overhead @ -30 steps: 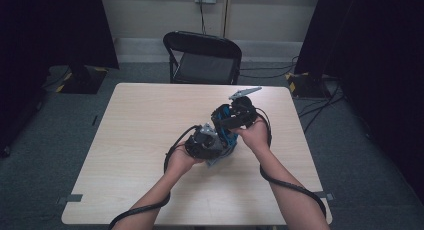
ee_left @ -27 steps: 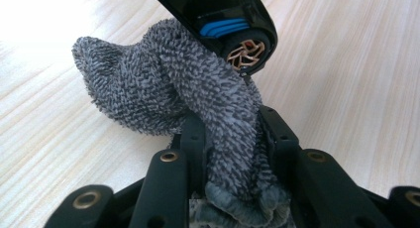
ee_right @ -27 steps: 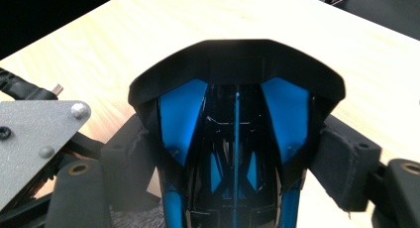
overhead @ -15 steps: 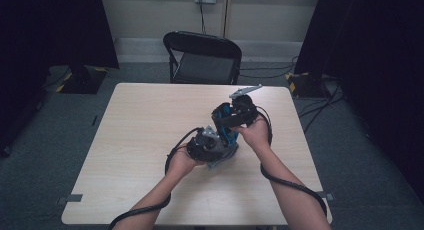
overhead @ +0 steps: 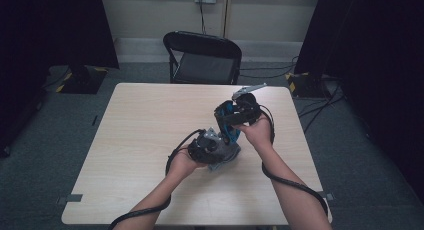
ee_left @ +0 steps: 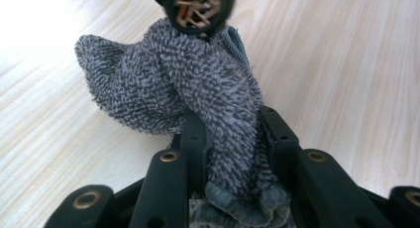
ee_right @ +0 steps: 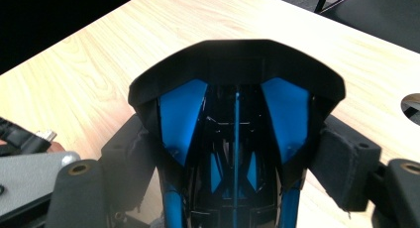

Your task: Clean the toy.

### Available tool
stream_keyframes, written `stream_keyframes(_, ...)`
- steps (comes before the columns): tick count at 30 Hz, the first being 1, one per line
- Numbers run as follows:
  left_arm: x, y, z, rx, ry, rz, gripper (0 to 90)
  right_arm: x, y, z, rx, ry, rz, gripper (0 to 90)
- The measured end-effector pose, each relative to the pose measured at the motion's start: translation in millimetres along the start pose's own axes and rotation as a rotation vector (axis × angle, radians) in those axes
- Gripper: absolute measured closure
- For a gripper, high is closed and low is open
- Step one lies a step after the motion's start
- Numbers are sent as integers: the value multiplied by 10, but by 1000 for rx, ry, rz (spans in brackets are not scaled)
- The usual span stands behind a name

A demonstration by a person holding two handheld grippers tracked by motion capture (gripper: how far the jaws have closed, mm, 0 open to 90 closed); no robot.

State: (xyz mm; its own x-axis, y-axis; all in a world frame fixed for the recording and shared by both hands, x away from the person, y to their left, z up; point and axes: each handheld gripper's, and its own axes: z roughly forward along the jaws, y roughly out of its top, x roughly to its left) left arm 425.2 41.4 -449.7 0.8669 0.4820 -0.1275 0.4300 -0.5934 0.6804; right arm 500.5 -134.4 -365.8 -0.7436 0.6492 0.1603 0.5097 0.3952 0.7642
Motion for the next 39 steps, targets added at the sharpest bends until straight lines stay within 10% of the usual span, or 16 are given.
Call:
stream_keyframes(25, -201, 8, 59, -10, -60, 51, 690, -137, -47, -63, -6, -46, 22, 255)
stream_keyframes(39, 109, -145, -344, -33, 33, 13, 690, -368, -262, -246, 22, -84, 49, 255)
